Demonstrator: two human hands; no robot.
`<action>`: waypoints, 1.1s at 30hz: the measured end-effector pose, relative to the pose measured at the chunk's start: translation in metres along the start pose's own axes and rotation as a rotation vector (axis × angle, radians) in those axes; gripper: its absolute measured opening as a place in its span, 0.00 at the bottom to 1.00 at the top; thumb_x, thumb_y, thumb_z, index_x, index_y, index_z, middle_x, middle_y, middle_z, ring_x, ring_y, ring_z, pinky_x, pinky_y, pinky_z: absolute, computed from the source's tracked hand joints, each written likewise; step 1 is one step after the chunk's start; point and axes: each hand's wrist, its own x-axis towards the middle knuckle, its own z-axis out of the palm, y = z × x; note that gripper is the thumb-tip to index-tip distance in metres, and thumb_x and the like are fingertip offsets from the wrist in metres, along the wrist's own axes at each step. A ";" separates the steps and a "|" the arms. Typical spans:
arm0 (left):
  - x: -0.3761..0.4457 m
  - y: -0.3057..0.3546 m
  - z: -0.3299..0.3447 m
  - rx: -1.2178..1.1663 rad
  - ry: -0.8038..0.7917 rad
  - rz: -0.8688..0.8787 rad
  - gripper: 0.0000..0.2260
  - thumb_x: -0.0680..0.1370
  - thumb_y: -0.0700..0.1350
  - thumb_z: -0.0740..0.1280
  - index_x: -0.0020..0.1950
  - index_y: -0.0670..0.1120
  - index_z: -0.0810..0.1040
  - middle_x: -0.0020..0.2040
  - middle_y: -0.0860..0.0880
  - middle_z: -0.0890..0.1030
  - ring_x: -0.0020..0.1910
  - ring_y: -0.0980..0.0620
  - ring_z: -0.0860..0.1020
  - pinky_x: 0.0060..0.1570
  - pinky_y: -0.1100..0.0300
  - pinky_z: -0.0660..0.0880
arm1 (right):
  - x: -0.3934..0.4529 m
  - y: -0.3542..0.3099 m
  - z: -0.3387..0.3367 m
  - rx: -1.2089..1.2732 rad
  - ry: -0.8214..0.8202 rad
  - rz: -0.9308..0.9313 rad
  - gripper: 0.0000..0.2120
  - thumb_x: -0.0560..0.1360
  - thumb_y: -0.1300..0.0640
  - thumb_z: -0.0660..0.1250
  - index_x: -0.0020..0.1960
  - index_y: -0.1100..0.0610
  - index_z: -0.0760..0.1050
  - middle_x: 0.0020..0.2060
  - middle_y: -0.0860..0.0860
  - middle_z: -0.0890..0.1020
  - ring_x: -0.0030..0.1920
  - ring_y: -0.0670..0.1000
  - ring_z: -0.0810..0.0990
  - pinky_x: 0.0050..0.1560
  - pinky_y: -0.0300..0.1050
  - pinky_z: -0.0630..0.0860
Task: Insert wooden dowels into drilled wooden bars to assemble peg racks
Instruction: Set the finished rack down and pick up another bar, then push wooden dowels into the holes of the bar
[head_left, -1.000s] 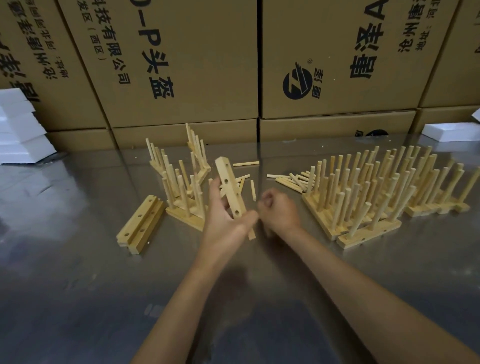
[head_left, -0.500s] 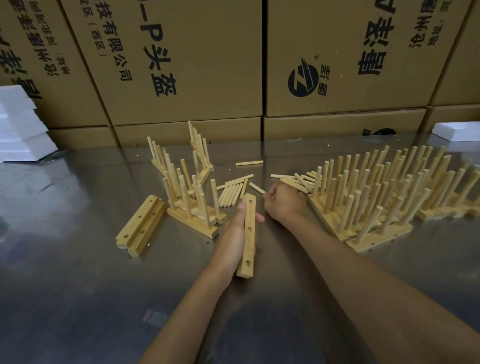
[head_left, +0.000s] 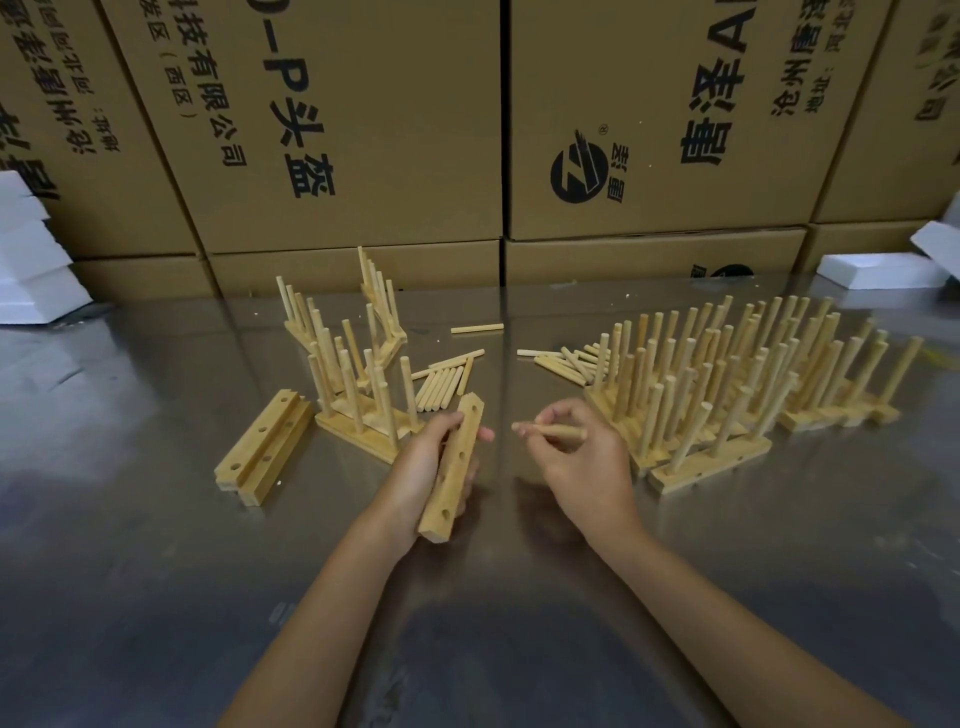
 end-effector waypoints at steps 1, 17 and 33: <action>0.000 0.000 -0.001 0.032 -0.012 0.006 0.19 0.83 0.54 0.58 0.52 0.43 0.81 0.30 0.47 0.72 0.21 0.53 0.67 0.20 0.65 0.64 | -0.005 -0.002 -0.005 0.028 0.009 0.012 0.09 0.72 0.59 0.76 0.40 0.52 0.76 0.32 0.43 0.82 0.35 0.38 0.80 0.33 0.29 0.71; -0.001 0.001 0.000 0.060 -0.276 0.002 0.18 0.84 0.50 0.53 0.69 0.47 0.74 0.29 0.45 0.70 0.20 0.54 0.68 0.18 0.64 0.64 | -0.013 -0.022 -0.027 -0.276 -0.266 -0.096 0.09 0.76 0.60 0.67 0.50 0.47 0.79 0.36 0.42 0.83 0.36 0.46 0.80 0.38 0.50 0.77; -0.005 -0.008 0.007 0.512 -0.143 0.188 0.16 0.85 0.53 0.54 0.68 0.64 0.75 0.27 0.49 0.73 0.28 0.56 0.73 0.39 0.54 0.70 | -0.010 -0.013 -0.029 -0.433 -0.326 -0.041 0.09 0.78 0.56 0.63 0.46 0.50 0.82 0.29 0.47 0.76 0.31 0.49 0.72 0.32 0.47 0.67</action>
